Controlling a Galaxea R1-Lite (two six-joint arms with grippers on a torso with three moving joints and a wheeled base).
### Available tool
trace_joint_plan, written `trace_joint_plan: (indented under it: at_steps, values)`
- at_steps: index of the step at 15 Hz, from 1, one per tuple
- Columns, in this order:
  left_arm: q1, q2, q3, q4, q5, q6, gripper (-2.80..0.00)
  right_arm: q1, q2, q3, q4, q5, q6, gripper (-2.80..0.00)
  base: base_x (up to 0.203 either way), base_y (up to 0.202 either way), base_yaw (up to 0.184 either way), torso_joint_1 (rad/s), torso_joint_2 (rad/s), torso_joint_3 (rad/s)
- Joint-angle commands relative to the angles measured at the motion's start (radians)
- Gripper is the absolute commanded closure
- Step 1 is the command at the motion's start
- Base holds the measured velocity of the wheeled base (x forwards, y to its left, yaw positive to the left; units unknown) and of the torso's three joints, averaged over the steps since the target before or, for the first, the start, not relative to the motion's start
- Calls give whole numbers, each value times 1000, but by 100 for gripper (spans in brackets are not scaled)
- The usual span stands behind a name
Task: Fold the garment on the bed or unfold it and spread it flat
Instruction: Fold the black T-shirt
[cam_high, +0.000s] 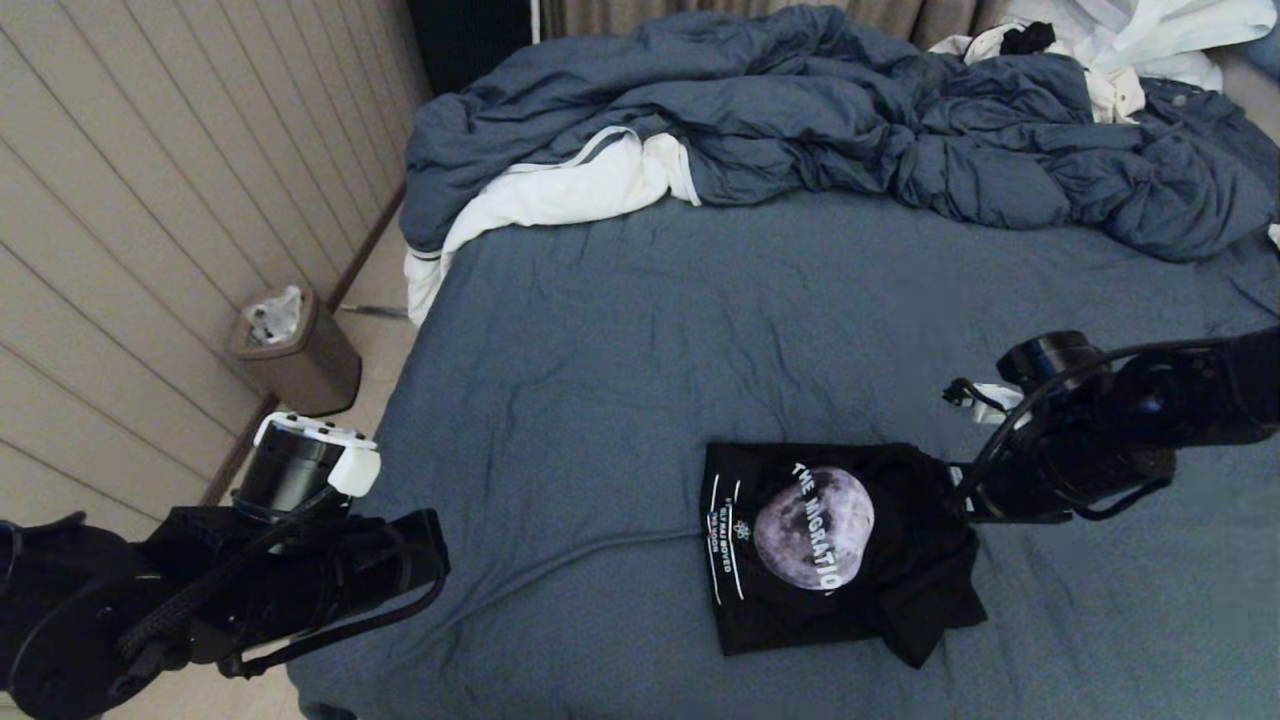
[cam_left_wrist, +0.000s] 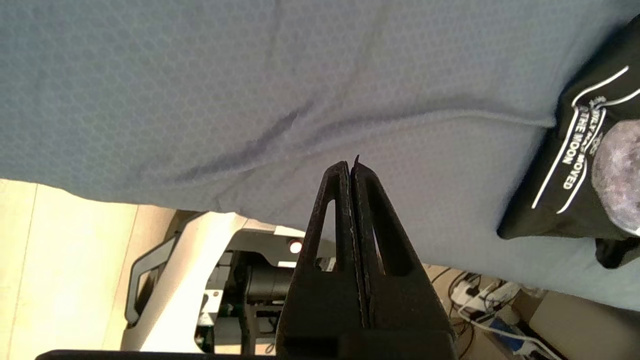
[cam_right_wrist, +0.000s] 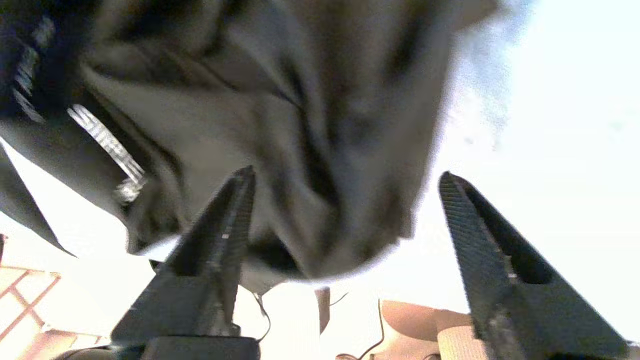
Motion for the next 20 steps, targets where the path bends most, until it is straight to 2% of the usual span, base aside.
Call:
trace_joint_plan:
  at_steps: [1,4,6,10,14,15,20]
  values:
    - [1,11,0,-2,1,-4,0,-63,-74,54,0,12,-29,-280,0,0,0,0,0,0]
    - [0,12,0,-2,1,-4,0,-155,-169,131,0,106,-92,-280,0,0,0,0,0,0]
    - [-2,2,1,-2,2,-3,0,-185,-234,201,2,151,-120,-280,0,0,0,0,0,0]
    - [-2,4,5,-2,2,-1,0,-155,-271,352,-9,162,-160,-280,0,0,0,0,0,0]
    - [-4,13,5,-2,1,-3,0,-136,-162,446,-209,160,-162,-280,0,0,0,0,0,0]
    - [-4,15,5,-2,1,-3,0,-126,-144,463,-248,160,-159,-280,0,0,0,0,0,0]
    - [-4,44,2,-2,-2,-4,0,-92,-95,451,-257,161,-145,-280,0,0,0,0,0,0]
